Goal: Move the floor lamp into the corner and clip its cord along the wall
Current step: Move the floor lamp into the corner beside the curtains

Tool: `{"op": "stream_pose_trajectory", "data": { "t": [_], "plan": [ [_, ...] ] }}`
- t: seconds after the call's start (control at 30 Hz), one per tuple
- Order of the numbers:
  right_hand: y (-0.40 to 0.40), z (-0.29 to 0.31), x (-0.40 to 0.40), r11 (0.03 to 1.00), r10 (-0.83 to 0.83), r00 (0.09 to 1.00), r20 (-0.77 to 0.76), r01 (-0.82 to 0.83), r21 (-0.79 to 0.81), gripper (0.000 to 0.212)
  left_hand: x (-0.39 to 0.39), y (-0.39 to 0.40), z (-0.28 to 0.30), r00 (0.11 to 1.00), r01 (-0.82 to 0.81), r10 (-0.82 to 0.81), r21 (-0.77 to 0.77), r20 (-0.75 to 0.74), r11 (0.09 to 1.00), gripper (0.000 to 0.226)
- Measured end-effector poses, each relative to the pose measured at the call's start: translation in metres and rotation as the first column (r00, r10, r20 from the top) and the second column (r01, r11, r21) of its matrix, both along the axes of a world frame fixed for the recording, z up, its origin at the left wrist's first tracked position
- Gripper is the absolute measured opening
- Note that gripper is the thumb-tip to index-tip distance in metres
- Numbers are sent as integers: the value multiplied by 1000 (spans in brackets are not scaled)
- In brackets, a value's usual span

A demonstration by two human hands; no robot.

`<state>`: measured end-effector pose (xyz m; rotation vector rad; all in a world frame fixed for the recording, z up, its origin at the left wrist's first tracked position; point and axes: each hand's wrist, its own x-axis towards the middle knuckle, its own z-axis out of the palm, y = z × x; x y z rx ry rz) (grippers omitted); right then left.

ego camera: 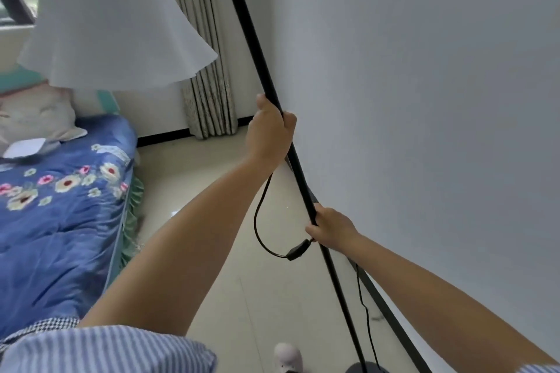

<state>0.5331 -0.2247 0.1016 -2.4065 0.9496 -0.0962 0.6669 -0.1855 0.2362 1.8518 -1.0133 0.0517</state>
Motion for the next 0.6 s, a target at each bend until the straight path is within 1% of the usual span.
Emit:
{"op": "stream_pose_trajectory", "data": {
  "t": [0.13, 0.2, 0.3, 0.33, 0.43, 0.47, 0.5, 0.6],
  "plan": [
    [-68, 3, 98, 998, 65, 998, -1, -65, 17, 15, 93, -59, 6, 1000, -19, 19, 4, -8, 1000, 30],
    [-102, 9, 146, 996, 83, 997, 0, -83, 20, 19, 138, -90, 12, 999, -33, 33, -3, -1, 999, 31],
    [-153, 17, 218, 991, 130, 991, 20, -130, 16, 15, 207, -132, 23, 999, -33, 32, -42, -16, 999, 33],
    [-168, 20, 241, 991, 136, 990, 30, -137, 11, 16, 230, -146, 25, 999, -40, 39, -48, -17, 998, 33],
    [-215, 22, 311, 990, 140, 989, 47, -140, -8, 35, 297, -188, 28, 998, -70, 70, -58, -9, 996, 35],
    [-232, 21, 335, 990, 140, 989, 43, -139, -15, 37, 321, -203, 26, 997, -72, 72, -60, -11, 996, 33],
    [-249, 19, 359, 990, 142, 989, 35, -141, -25, 35, 344, -219, 23, 997, -74, 73, -63, -18, 995, 30],
    [-301, 10, 433, 988, 153, 988, 14, -152, -39, 16, 416, -266, 13, 997, -72, 71, -60, -25, 996, 27]
  ]
}}
